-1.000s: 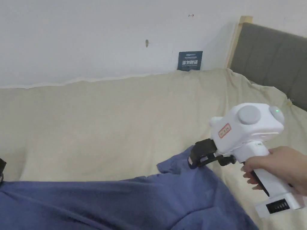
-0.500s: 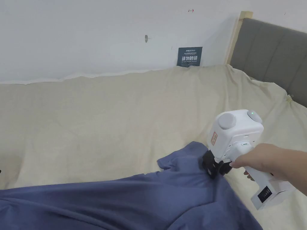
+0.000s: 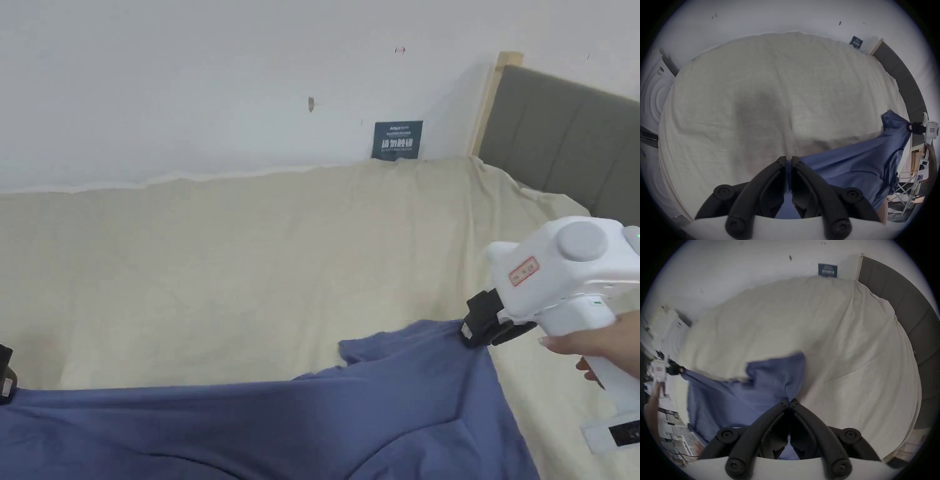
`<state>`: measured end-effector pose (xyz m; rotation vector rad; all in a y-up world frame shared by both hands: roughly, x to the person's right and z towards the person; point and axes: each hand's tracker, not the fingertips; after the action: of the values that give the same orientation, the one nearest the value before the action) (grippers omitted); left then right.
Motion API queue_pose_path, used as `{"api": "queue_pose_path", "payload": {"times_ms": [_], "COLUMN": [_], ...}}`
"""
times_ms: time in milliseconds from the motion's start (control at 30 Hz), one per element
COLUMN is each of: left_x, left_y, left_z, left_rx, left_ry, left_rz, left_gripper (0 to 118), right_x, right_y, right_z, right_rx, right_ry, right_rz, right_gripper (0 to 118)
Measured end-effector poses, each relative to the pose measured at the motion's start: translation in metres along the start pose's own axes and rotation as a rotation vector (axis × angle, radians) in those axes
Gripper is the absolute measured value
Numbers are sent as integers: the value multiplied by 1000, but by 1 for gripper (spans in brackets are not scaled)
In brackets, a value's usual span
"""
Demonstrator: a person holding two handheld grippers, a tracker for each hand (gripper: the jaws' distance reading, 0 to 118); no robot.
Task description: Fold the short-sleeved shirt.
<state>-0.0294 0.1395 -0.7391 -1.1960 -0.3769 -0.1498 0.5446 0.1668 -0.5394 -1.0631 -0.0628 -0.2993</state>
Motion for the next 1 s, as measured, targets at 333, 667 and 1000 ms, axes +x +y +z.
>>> {"api": "queue_pose_path", "payload": {"times_ms": [333,667,1000], "left_x": [5,0,-7], "left_y": [-42,-39,31], "left_z": [195,365,405], "left_rx": [299,624,753], "left_ry": [-232,-230,-181], "left_rz": [103,86,132], "left_gripper": [7,7,7], "right_x": [-45,-81,-133], "right_y": [-21,20,121], "right_z": [181,335,376], "right_rx": [317,615,798], "right_ry": [69,110,50], "right_rz": [32,8,2], "right_gripper": [1,1,1]}}
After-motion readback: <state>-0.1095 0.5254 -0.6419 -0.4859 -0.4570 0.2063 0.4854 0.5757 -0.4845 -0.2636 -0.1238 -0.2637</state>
